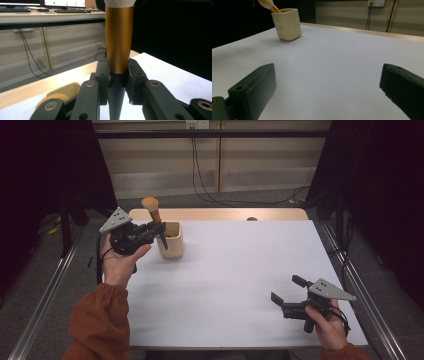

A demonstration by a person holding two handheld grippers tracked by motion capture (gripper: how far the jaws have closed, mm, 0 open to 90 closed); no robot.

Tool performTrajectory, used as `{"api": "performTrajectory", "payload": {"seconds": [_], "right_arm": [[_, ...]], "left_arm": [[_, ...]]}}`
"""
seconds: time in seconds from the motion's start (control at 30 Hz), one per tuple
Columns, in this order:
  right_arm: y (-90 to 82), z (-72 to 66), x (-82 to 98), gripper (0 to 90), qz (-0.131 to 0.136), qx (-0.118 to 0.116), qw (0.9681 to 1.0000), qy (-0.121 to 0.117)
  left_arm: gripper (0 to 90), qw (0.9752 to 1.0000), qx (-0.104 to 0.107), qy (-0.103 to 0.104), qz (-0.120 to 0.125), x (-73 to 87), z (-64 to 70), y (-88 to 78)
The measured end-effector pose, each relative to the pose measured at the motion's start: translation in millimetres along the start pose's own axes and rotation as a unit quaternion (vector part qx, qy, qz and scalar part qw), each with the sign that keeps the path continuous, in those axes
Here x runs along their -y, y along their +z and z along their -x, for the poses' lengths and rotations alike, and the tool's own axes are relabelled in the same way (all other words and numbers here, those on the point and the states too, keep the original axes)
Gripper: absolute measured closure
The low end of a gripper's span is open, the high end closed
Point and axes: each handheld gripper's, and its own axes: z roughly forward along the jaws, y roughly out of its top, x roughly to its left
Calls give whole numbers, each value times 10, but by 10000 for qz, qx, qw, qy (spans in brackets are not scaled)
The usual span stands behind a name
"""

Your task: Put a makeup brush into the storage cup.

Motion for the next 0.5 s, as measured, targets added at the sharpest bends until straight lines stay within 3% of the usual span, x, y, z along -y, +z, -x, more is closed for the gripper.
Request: {"api": "performTrajectory", "payload": {"seconds": [0.5], "right_arm": [[-14, 3, 28, 0, 28, 93, 9999, -90]], "left_arm": [[743, 9998, -200, 17, 2, 70, -116, 268]]}}
